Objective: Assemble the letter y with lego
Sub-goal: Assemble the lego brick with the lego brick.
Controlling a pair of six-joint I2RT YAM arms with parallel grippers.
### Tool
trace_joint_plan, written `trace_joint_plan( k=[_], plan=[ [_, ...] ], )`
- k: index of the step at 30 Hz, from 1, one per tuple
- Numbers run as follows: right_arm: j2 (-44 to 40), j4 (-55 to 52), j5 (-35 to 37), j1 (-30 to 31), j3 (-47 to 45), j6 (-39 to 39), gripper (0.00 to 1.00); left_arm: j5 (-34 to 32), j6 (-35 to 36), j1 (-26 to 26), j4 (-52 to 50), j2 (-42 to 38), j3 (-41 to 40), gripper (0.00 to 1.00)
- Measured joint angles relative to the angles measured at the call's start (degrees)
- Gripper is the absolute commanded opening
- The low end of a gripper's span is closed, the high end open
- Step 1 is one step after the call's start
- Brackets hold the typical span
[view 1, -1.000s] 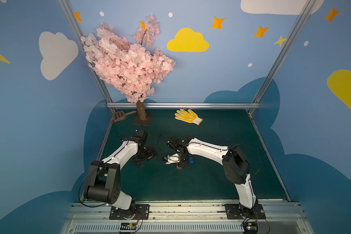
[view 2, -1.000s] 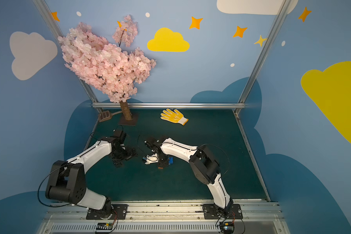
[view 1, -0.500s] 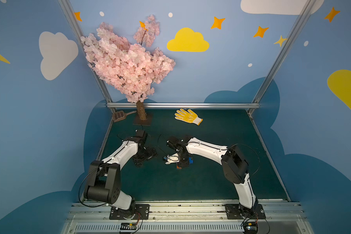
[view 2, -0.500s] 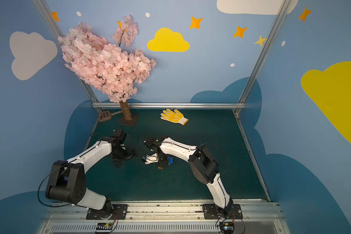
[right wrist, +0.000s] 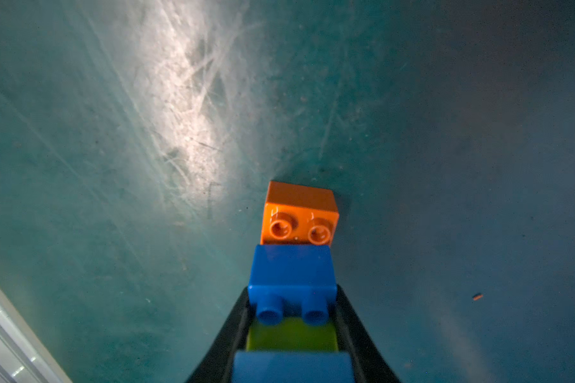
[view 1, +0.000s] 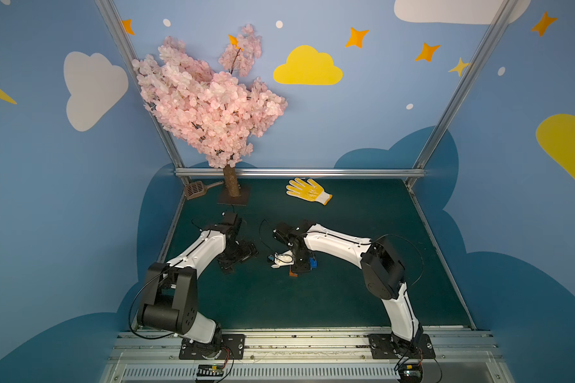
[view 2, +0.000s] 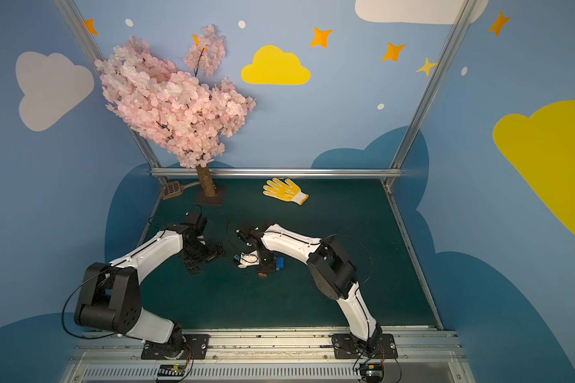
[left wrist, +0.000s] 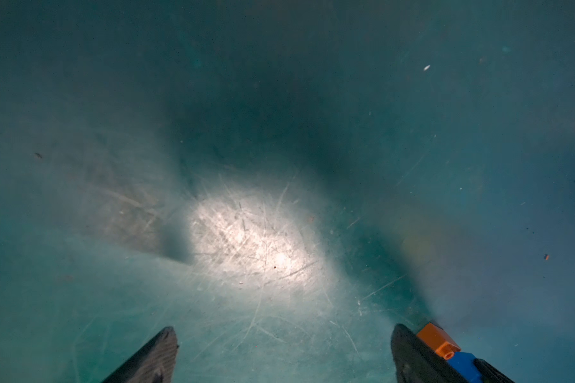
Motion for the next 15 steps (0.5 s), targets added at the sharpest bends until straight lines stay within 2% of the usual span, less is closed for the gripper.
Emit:
trace_joint_plan(
  k=[15],
  plan=[
    [0.2, -0.1, 1.2, 0.7, 0.2, 4.4, 0.00, 0.0, 0.0, 0.0, 0.0, 0.0, 0.1, 1.00]
  ],
)
